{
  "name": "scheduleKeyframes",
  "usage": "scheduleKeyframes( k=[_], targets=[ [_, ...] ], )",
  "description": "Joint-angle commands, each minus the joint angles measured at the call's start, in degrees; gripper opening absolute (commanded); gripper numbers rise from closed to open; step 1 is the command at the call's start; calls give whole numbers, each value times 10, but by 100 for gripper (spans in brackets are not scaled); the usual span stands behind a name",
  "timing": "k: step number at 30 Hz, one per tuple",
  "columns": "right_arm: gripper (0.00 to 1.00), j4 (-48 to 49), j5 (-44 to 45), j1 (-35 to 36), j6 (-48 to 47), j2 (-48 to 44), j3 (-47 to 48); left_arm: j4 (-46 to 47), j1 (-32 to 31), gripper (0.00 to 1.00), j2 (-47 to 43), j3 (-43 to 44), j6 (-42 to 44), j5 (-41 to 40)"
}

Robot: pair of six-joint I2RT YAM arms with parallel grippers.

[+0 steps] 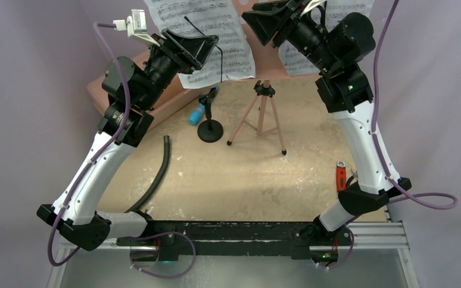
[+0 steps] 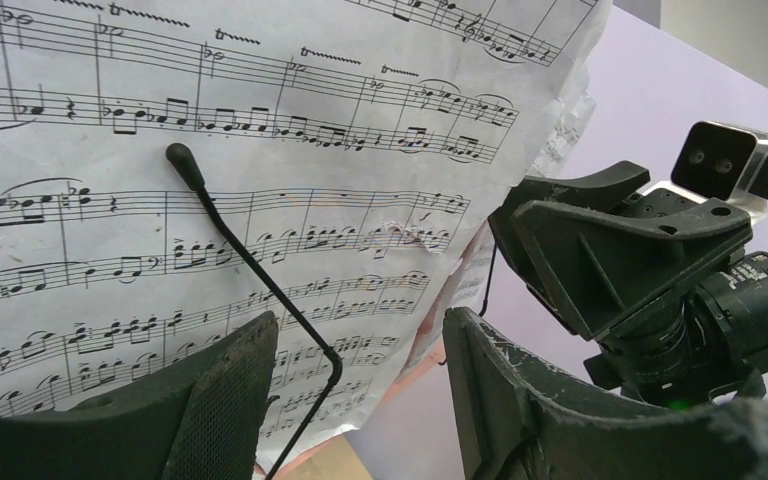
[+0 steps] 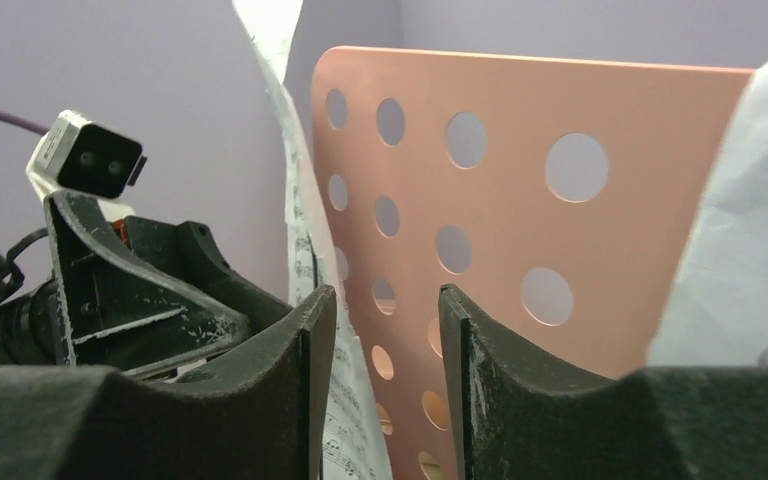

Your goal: Set up the instrument practice props

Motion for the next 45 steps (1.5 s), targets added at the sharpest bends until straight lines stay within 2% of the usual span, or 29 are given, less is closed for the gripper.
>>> scheduleKeyframes(
  k=[1,10,13,17,25,45],
  targets=[
    [46,32,-57,2,25,18,32,4,-1,60,-19,1,17,-23],
    [46,62,-95,8,57,43,43,-15,-1,60,-16,5,18,-23],
    [37,67,-94,10,61,48,44,-15,-1,60,-16,6,19,-23],
    [19,76,-90,12,68,52,42,-16,-2,60,-15,6,21,-26],
    [0,87,-73,13,57,38,24,-16,-1,59,-14,5,21,-37],
    [0,121,32,12,14,-49,-84,-16,-1,56,-8,1,-7,-66]
  ],
)
